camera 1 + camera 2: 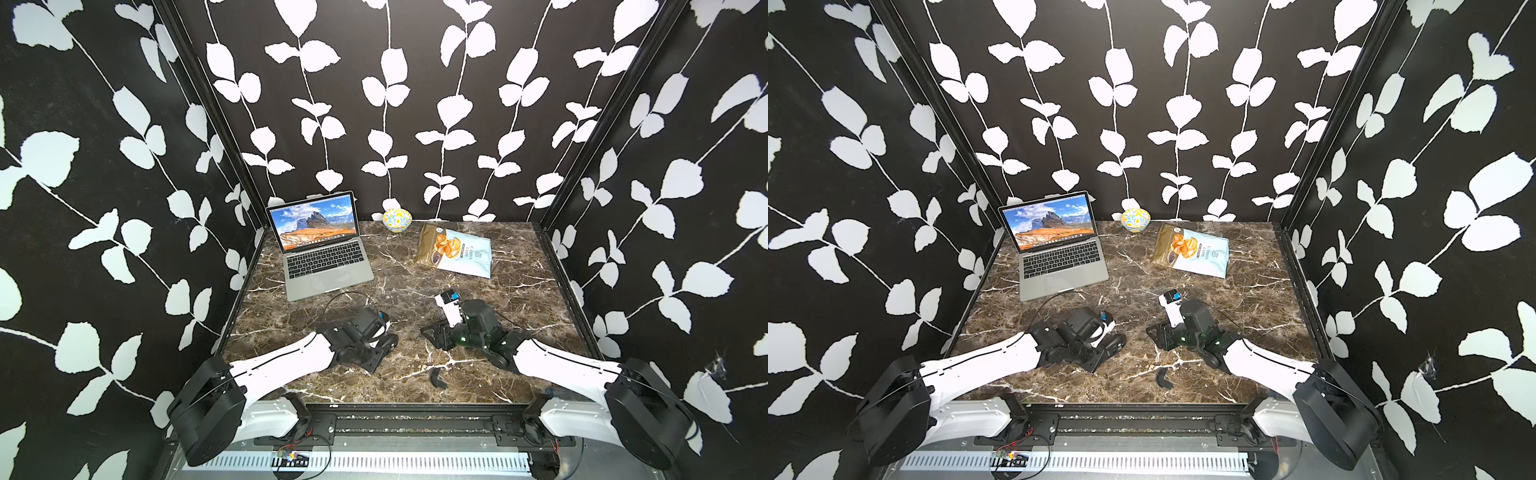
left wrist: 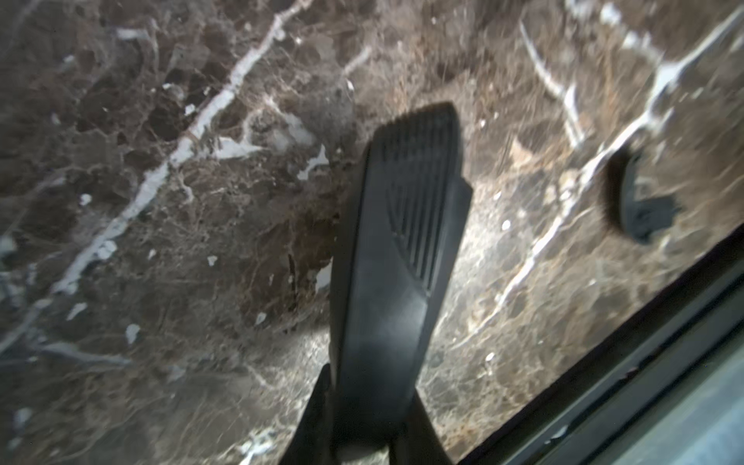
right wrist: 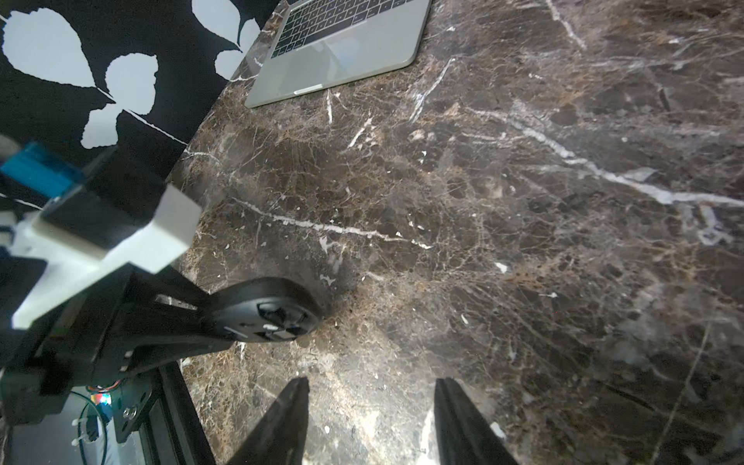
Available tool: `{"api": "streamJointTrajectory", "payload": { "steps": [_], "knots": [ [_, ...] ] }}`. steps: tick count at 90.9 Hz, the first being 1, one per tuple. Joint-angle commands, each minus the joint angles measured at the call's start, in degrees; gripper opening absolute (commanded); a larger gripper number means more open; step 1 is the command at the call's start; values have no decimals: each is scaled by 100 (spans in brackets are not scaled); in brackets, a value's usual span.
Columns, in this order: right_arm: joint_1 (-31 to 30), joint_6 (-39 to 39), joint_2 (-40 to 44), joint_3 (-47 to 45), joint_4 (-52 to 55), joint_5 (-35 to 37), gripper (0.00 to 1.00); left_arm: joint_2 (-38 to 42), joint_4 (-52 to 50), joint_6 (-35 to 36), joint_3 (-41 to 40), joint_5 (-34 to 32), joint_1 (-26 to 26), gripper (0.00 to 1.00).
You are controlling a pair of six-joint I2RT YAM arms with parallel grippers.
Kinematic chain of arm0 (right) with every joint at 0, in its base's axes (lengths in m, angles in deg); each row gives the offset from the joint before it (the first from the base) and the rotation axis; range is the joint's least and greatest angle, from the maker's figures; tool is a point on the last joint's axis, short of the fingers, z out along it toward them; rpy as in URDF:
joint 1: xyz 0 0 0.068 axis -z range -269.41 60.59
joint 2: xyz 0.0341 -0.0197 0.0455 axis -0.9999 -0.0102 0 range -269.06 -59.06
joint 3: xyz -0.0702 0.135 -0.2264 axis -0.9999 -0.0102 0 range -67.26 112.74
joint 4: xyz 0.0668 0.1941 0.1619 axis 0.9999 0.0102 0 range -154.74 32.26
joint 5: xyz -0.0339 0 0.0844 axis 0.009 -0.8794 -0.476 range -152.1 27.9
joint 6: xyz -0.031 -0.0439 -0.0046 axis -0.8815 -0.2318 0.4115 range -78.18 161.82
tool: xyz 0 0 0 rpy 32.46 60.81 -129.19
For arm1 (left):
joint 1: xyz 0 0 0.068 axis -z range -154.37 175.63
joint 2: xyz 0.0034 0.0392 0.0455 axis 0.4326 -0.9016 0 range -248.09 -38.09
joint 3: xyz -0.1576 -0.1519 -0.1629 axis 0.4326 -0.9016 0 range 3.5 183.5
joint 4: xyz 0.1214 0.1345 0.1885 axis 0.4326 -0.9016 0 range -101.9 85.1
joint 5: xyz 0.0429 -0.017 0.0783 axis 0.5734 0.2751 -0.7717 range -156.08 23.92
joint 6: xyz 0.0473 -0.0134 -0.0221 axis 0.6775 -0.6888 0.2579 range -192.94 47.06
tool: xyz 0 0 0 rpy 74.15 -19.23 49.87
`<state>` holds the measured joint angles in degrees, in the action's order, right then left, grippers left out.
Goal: Insert the wireless mouse receiver into the laptop
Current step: Place the USB plug at the center of the board, then place the mouse at the center of the board.
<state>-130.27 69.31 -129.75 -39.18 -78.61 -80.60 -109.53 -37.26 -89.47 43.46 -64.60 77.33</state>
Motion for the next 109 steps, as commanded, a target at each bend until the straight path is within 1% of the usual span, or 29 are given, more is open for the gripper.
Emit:
{"api": "streamJointTrajectory", "payload": {
  "steps": [1, 10, 15, 22, 28, 35, 41, 45, 48, 50, 51, 52, 54, 61, 65, 71, 74, 80, 84, 85, 86, 90, 91, 94, 97, 102, 104, 109],
  "knots": [
    [14, 77, 65, -146, -344, 235, 52, -297, -612, 241, 440, -1426, 491, 0],
    [8, 106, 90, -228, -353, 411, 52, -621, -842, 256, 697, -2239, 1121, 0],
    [20, 97, 110, -265, -367, 466, 52, -880, -1050, 265, 904, -2826, 1448, 0],
    [17, 91, 165, -303, -356, 556, 52, -1232, -1388, 281, 1205, -3500, 1763, 0],
    [32, 82, 231, -351, -339, 649, 52, -1404, -1464, 308, 1335, -3658, 1891, 0],
    [43, 76, 310, -389, -307, 716, 52, -1412, -1449, 296, 1369, -3593, 1909, 0],
    [51, 73, 410, -427, -263, 766, 52, -1272, -1397, 254, 1340, -3484, 1883, 0],
    [66, 95, 461, -426, -212, 777, 52, -1131, -1277, 182, 1237, -3082, 1797, 0],
    [64, 137, 482, -409, -170, 770, 52, -967, -1084, 98, 1112, -2460, 1583, 0],
    [61, 150, 492, -393, -127, 758, 52, -832, -947, 39, 972, -2059, 1345, 0],
    [66, 160, 485, -374, -104, 751, 52, -773, -833, 39, 909, -1754, 1106, 0],
    [68, 173, 481, -365, -88, 742, 52, -717, -754, -53, 812, -1548, 1106, 0],
    [69, 199, 470, -329, -32, 725, 52, -602, -524, -129, 635, -1049, 857, 0],
    [73, 315, 383, -178, 129, 630, 52, -322, 3, -326, 186, 5, 143, 0],
    [70, 386, 319, -96, 166, 563, 52, -274, 152, -426, 54, 621, -189, 0],
    [70, 480, 186, 11, 206, 468, 51, -369, 445, -687, -105, 1883, -619, 0],
    [70, 511, 103, 63, 235, 436, 51, -425, 699, -869, -224, 2410, -803, 0],
    [72, 574, -51, 183, 252, 349, 51, -441, 1222, -1311, -535, 3082, -1016, 0],
    [70, 627, -176, 253, 245, 291, 50, -416, 1469, -1489, -678, 3244, -1110, 0],
    [70, 644, -205, 270, 240, 289, 50, -411, 1487, -1509, -707, 3249, -1206, 0],
    [70, 657, -237, 287, 238, 270, 50, -404, 1500, -1518, -730, 3251, -1268, 1],
    [70, 710, -356, 351, 228, 248, 50, -393, 1462, -1515, -785, 3255, -1452, 13],
    [70, 721, -392, 367, 228, 254, 49, -391, 1448, -1513, -800, 3254, -1487, 19],
    [72, 760, -484, 417, 229, 284, 49, -372, 1401, -1499, -836, 3241, -1601, 31],
    [74, 813, -571, 477, 234, 366, 49, -340, 1398, -1494, -876, 3202, -1705, 41],
    [70, 918, -769, 600, 244, 565, 50, -282, 1408, -1522, -948, 3008, -1871, 58],
    [70, 950, -849, 657, 244, 639, 50, -241, 1393, -1529, -956, 2874, -1931, 67],
    [70, 1007, -1080, 864, 244, 729, 51, -95, 1357, -1482, -946, 2643, -2110, 81]
  ]
}}
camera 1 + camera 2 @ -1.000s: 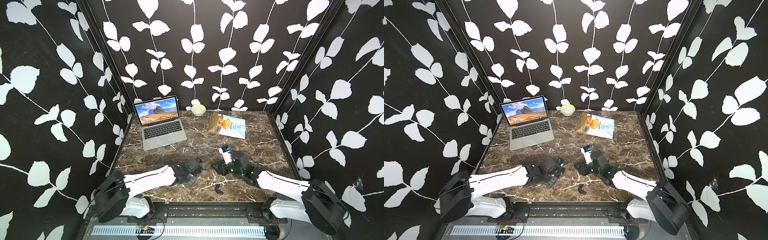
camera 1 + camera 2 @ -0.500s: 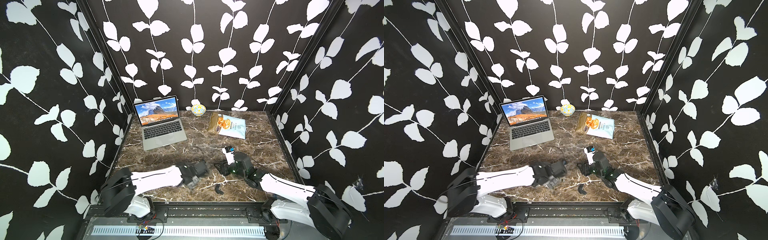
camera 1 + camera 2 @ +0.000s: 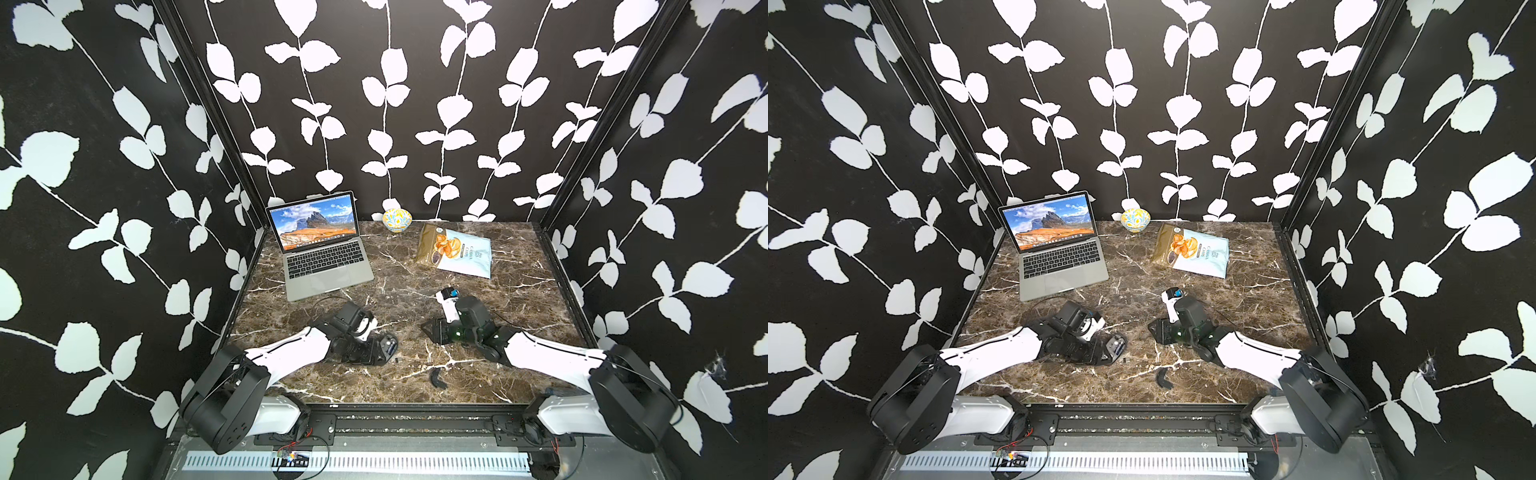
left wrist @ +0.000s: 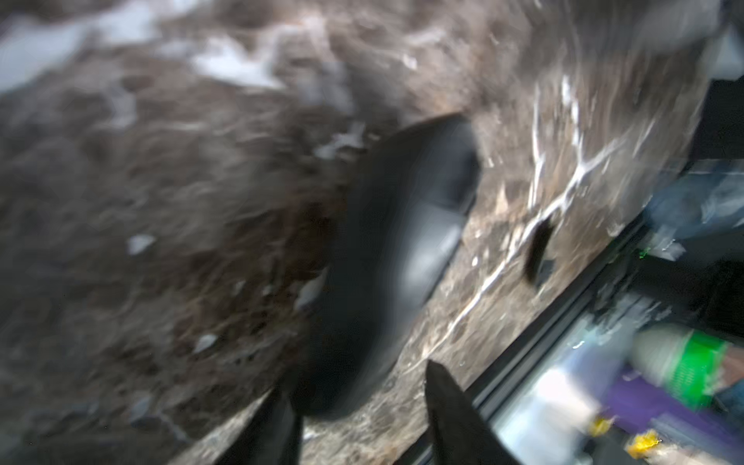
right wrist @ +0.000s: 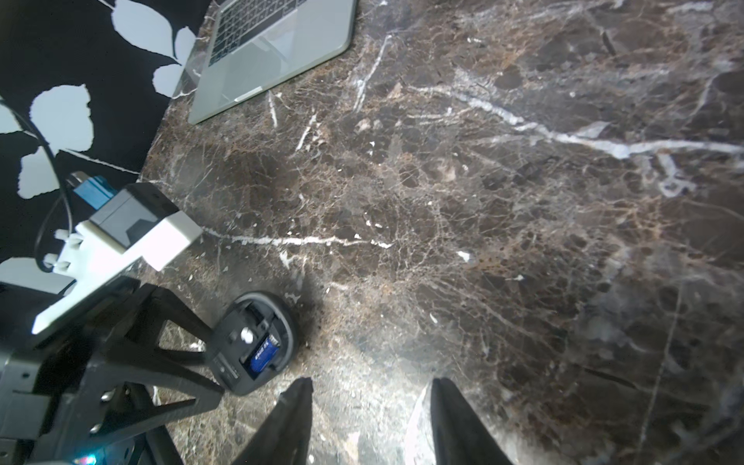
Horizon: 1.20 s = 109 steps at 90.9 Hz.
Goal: Insert the wireless mouse receiver into the laptop
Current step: Place the mouse at the center of the board, then move the laptop to the center of the board.
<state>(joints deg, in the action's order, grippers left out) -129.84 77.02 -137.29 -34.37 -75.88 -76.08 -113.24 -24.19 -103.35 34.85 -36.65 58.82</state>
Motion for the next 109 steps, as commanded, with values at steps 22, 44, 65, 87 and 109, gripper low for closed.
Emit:
{"api": "streamJointTrajectory", "payload": {
  "steps": [22, 44, 65, 87, 109],
  "knots": [
    [21, 410, -1995, 1768, -499, 371, 57, 1088, -342, 263, 699, -2279, -1747, 98],
    [-35, 681, -3835, 3654, -762, 598, 57, -113, 642, 215, 1622, -2714, -4032, 98],
    [-81, 737, -5188, 5494, -211, 868, 57, -2310, 651, 243, 3130, -2386, -4755, 98],
    [-191, 694, -6530, 7718, 908, 358, 57, -3654, 313, 586, 4339, -1592, -4903, 98],
    [-364, 430, -6761, 8163, 1017, -537, 48, -4335, 867, 602, 4659, -6, -4893, 98]
  ]
}}
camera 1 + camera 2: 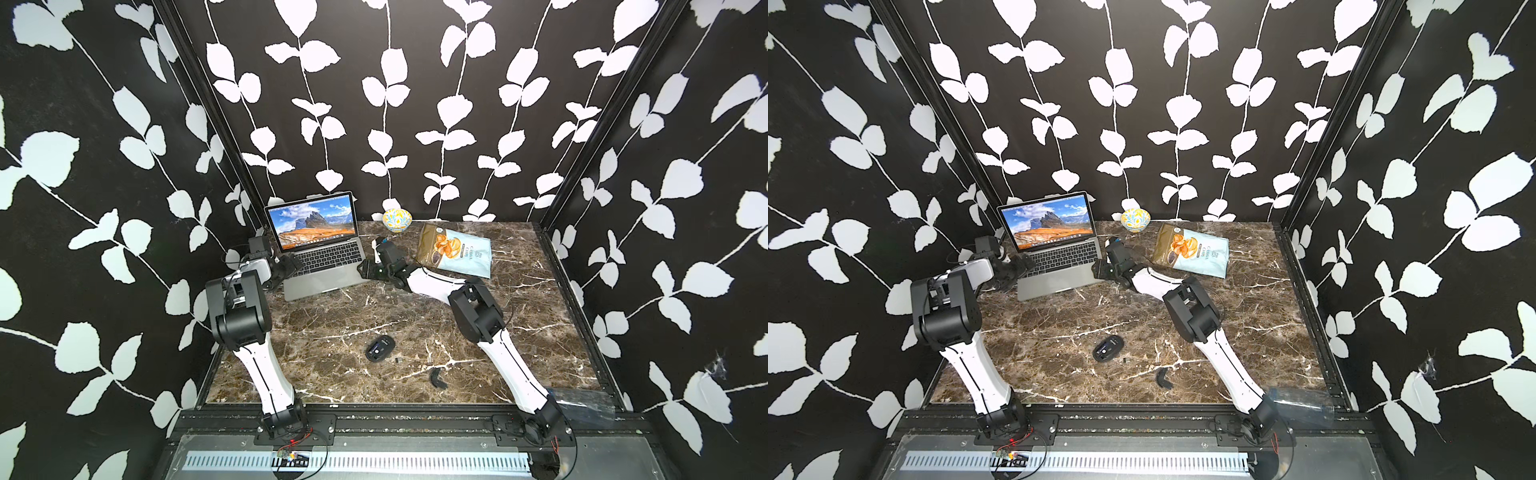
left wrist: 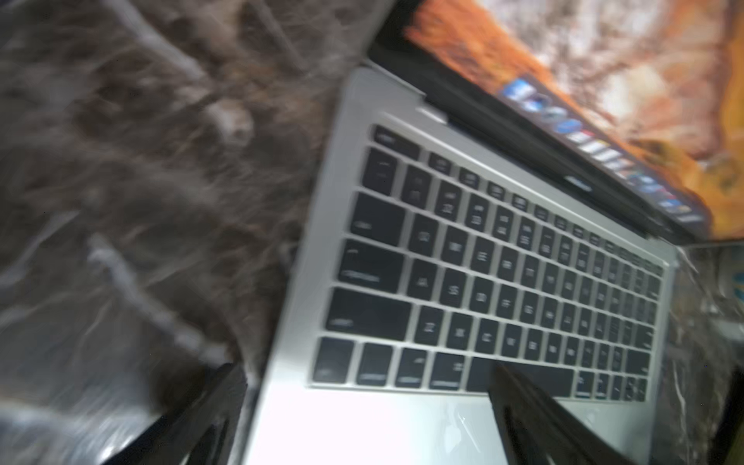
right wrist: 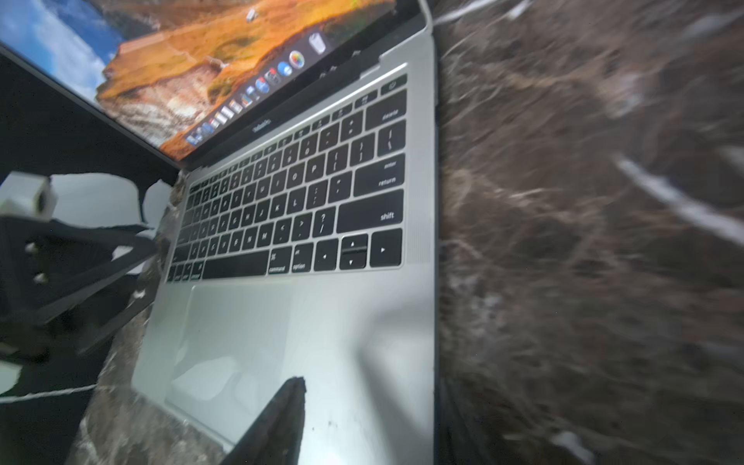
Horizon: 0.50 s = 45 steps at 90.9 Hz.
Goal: Insert the wireless mouse receiver into the laptop
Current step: Move the laptop to the center of the board.
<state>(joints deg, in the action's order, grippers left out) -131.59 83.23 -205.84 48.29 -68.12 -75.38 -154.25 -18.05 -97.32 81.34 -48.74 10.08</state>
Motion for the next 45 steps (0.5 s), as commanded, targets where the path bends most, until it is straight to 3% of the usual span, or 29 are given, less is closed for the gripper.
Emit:
{"api": "streamJointTrajectory", "payload": {
  "steps": [1, 7, 15, 28, 45],
  "knots": [
    [-201, -210, 152, -134, 250, -615, 47, -264, 309, -38, 2, 1312, -14, 98],
    [-231, -360, 474, -571, 202, -692, 45, -390, 666, -210, -82, 1928, 34, 98],
    [-279, -632, 1024, -1256, 28, -775, 45, -496, 698, -184, -84, 2235, 231, 98],
    [-384, -979, 1831, -2378, -134, -1059, 44, -329, 476, 146, -173, 2190, 654, 98],
    [-599, -1091, 2657, -3684, -350, -1234, 44, 24, 926, -72, -819, 2152, 900, 97]
  ]
}}
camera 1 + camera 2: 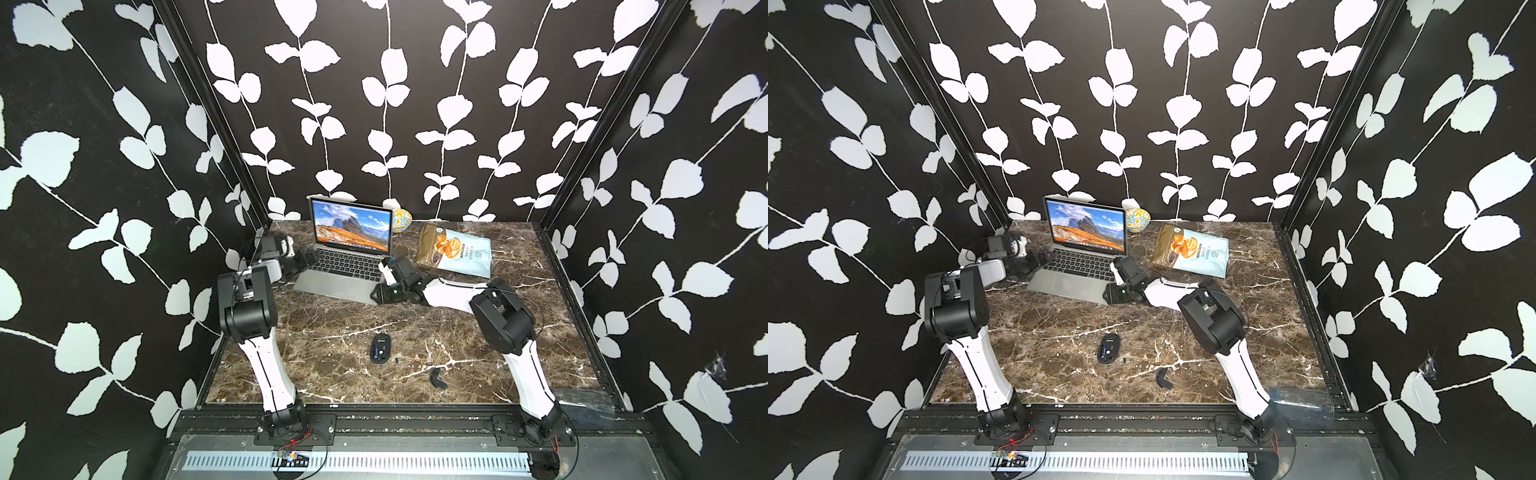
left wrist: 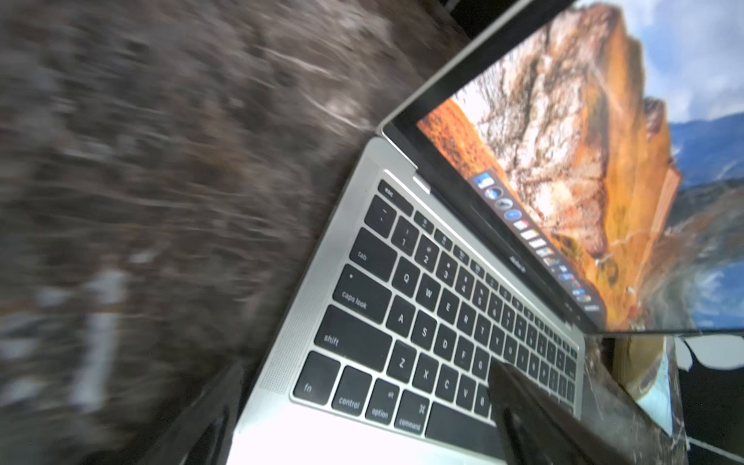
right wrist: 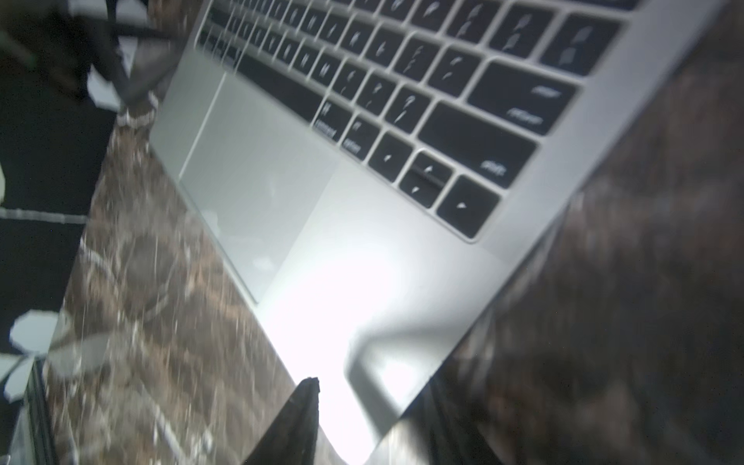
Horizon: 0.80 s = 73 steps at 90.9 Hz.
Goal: Insert the wireless mouse receiver into the laptop
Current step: Move the laptop to the center of the board.
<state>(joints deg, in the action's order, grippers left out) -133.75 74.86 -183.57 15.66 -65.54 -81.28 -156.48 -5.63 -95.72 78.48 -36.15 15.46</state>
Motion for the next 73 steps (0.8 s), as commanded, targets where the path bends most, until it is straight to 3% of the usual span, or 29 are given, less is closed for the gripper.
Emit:
{"api": "streamJointTrajectory", "payload": {
  "steps": [1, 14, 24, 34, 45, 57, 73],
  "knots": [
    [-400, -254, 455, -476, -620, -646, 44, 255, -266, -260, -575, 932, 369, 97],
    [-613, -165, 884, -1166, -861, -473, 45, 215, 4, -396, -741, 1238, 573, 96],
    [-629, -34, 1219, -1437, -832, 189, 46, 203, 314, -565, -779, 1173, 641, 96],
    [-629, 110, 1836, -1654, -309, 1257, 50, 517, 217, -332, -760, 545, 638, 98],
    [-661, 477, 2750, -1955, 464, 2045, 51, 1280, -79, 235, -819, -842, 639, 98],
    [-801, 1691, 3638, -2372, 1618, 2417, 52, 2371, -423, 640, -1159, -1738, 652, 98],
    [-1684, 3597, 4307, -3427, 1603, 2421, 54, 3783, -978, 614, -2053, -1576, 971, 98]
  ]
}}
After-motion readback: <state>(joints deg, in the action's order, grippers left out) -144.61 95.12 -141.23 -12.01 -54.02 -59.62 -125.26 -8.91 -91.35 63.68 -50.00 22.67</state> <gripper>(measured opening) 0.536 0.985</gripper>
